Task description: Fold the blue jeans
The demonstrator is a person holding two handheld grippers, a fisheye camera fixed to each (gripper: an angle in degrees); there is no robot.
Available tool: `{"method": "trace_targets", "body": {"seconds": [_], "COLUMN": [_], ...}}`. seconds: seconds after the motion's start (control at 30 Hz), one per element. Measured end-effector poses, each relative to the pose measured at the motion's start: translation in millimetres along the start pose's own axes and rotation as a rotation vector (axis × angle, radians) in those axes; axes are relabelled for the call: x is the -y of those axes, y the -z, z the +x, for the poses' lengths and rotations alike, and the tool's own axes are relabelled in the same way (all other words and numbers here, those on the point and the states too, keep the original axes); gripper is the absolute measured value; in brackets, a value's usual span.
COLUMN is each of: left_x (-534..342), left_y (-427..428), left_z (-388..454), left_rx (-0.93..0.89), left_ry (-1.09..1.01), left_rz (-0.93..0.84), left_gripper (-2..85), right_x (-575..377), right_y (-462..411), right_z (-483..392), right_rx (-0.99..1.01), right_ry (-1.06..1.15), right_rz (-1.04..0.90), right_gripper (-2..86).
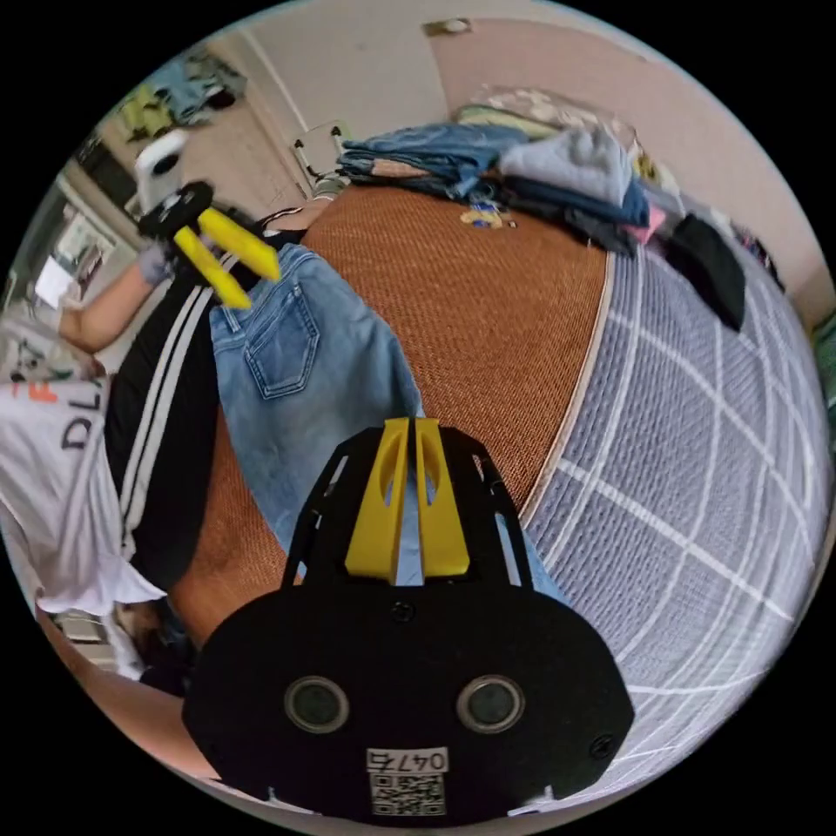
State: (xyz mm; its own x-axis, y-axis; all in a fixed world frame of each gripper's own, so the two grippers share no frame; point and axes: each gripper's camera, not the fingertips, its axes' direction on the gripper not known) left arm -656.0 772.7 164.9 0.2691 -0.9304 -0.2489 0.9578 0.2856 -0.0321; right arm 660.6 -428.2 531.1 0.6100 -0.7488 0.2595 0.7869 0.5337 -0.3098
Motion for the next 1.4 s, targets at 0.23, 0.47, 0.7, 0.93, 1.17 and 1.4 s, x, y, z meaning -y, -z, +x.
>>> {"method": "trace_targets", "body": {"seconds": [0.23, 0.47, 0.7, 0.93, 1.17, 1.4], "left_x": [50, -6, -40, -78, -130, -226], "left_y": [-98, -93, -90, -106, -66, -87], "left_z": [43, 139, 231, 281, 233, 110], "left_rx": [-0.055, 0.110, 0.353, 0.496, 0.603, 0.271], "left_ry": [-0.115, -0.119, -0.259, -0.323, -0.162, -0.027], "left_rz": [-0.231, -0.191, -0.198, -0.199, -0.104, -0.388], "left_gripper": [10.8, 1.1, -0.7, -0.9, -0.7, -0.8], "right_x": [-3, 6, 38, 121, 169, 189], "right_y": [32, 70, 108, 83, 94, 88], "right_z": [-70, -36, -1, 11, 17, 29], "right_rx": [-0.164, 0.074, 0.135, 0.223, 0.199, -0.028], "right_ry": [0.064, -0.126, -0.314, -0.265, -0.232, -0.365], "right_rz": [0.056, 0.122, 0.281, 0.105, 0.084, 0.221], "right_gripper": [-0.2, 1.2, 2.2, 4.5, -0.7, -0.9]}}
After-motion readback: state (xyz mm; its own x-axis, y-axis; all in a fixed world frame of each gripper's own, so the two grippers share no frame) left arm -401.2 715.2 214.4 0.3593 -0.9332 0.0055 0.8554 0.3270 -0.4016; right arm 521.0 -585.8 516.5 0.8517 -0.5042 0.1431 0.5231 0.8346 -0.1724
